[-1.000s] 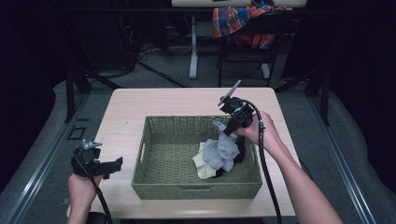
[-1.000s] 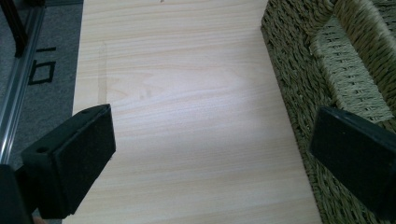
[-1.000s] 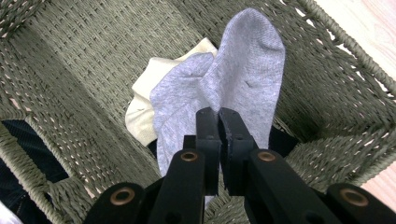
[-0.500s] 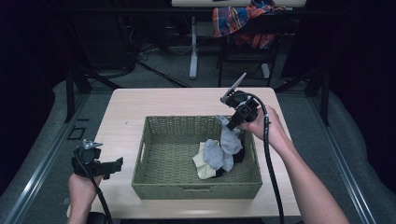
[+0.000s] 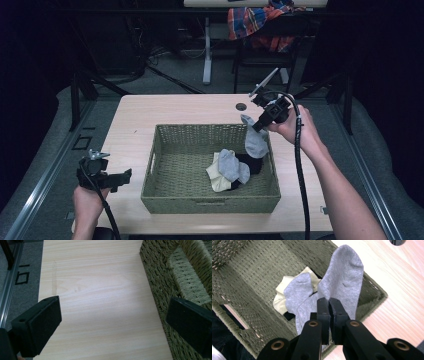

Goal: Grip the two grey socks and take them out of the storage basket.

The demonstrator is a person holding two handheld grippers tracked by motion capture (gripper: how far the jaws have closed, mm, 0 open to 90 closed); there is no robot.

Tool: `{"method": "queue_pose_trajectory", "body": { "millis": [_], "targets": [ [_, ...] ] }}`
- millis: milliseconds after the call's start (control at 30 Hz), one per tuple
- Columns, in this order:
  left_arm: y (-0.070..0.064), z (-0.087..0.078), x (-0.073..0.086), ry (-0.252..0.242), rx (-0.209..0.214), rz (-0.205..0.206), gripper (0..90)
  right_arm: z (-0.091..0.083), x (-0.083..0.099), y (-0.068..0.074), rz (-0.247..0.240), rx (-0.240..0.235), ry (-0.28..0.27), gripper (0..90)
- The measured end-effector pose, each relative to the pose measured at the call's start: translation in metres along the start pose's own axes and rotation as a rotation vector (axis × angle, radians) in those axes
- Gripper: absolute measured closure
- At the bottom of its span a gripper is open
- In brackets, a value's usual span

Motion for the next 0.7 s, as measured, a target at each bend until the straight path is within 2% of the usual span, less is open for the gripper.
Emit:
{"method": "queue_pose_trajectory", "body": {
  "millis": [267,433,467,533,567,600,700],
  "targets": [
    [0.000,0.000,0.000,-0.001,0.000,0.003,0.4,-0.016,0.018,-0.011,0.040,0.026,-0.009,88.0],
    [-0.001,0.000,0.000,0.000,0.001,0.002,0.4,-0.027,0.036,-0.022,0.062,0.048,0.004,88.0],
    [-0.001,0.000,0.000,-0.001,0.001,0.001,0.4,-0.031,0.044,-0.027,0.072,0.057,0.012,88.0],
    [-0.001,0.000,0.000,0.000,0.000,0.001,0.4,-0.032,0.048,-0.029,0.085,0.053,0.003,88.0],
    [-0.001,0.000,0.000,-0.001,0.001,0.002,0.4,-0.035,0.056,-0.033,0.094,0.073,0.018,88.0],
    [-0.001,0.000,0.000,-0.001,0.001,0.002,0.4,-0.035,0.056,-0.033,0.094,0.073,0.018,88.0],
    [0.000,0.000,0.000,0.000,0.001,0.001,0.4,-0.039,0.073,-0.043,0.134,0.093,0.027,88.0]
  ]
}}
Point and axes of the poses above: each handheld gripper's, and its own axes: z roughly forward along the jaws, x roughly out of its underside, y roughly to its left, the point moved 2 cm from there along z, roughly forward along the jaws, and after that the axes turned 14 degrees about -z, right-handed, at the moved point
